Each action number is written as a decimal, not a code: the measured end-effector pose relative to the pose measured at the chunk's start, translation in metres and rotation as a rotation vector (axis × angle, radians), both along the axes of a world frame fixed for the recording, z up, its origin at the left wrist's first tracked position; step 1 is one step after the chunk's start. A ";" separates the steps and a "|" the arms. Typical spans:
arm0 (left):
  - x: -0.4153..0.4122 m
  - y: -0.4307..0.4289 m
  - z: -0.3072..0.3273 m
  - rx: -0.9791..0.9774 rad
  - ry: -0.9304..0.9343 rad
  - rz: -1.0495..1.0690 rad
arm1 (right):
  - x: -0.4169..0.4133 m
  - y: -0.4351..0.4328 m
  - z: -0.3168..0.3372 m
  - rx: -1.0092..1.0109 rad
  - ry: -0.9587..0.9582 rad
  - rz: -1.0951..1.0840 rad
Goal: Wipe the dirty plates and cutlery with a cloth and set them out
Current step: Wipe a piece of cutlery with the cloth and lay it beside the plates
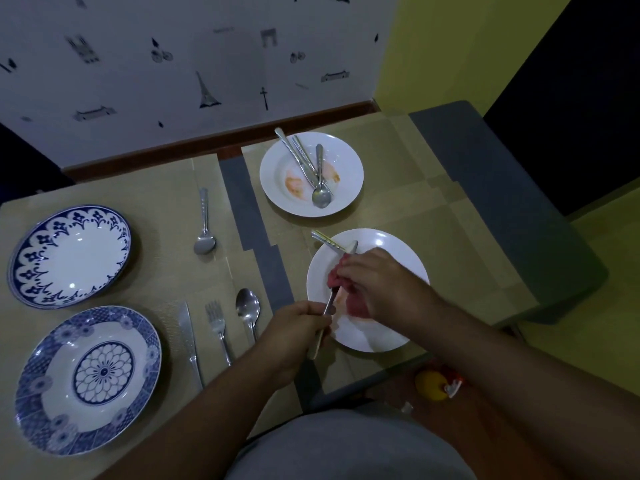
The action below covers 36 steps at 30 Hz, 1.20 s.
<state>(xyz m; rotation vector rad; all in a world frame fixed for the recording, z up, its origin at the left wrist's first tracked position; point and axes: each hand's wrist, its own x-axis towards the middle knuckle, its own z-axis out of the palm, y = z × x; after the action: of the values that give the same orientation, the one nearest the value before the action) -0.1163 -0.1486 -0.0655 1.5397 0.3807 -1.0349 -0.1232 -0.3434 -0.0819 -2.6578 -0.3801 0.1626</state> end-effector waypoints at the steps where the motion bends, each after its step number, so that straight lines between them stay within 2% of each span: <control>1: 0.000 0.000 -0.001 -0.018 0.015 0.010 | -0.004 0.003 -0.004 -0.027 -0.011 0.037; 4: -0.004 0.002 -0.003 -0.031 -0.001 -0.020 | -0.001 0.004 -0.009 -0.053 -0.041 0.063; 8: -0.008 0.002 -0.004 -0.049 -0.001 -0.012 | 0.017 -0.012 -0.001 0.033 -0.126 -0.145; 12: -0.006 0.002 -0.006 -0.045 -0.023 -0.027 | -0.004 0.005 -0.002 -0.049 -0.017 0.006; 14: -0.007 0.004 -0.009 -0.059 -0.031 -0.043 | -0.008 0.012 -0.002 -0.039 -0.023 0.014; 19: -0.010 0.006 -0.008 -0.106 -0.010 -0.055 | 0.021 -0.007 0.017 0.000 -0.175 -0.167; 25: -0.010 0.002 -0.005 -0.039 0.022 0.001 | 0.019 -0.021 0.031 0.054 -0.149 -0.315; 28: -0.009 0.001 -0.005 0.005 -0.005 0.046 | 0.012 -0.019 0.034 0.051 -0.132 -0.300; 31: -0.009 0.001 -0.005 0.023 -0.043 0.068 | 0.005 -0.005 0.038 0.081 -0.156 -0.174; 36: -0.011 0.001 -0.004 -0.006 -0.060 0.063 | -0.007 0.014 0.027 0.049 0.007 -0.021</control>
<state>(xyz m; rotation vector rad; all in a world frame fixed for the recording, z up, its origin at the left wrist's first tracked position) -0.1273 -0.1480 -0.0691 1.5400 0.3817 -0.9379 -0.1302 -0.3298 -0.0550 -2.6111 -0.3498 0.1547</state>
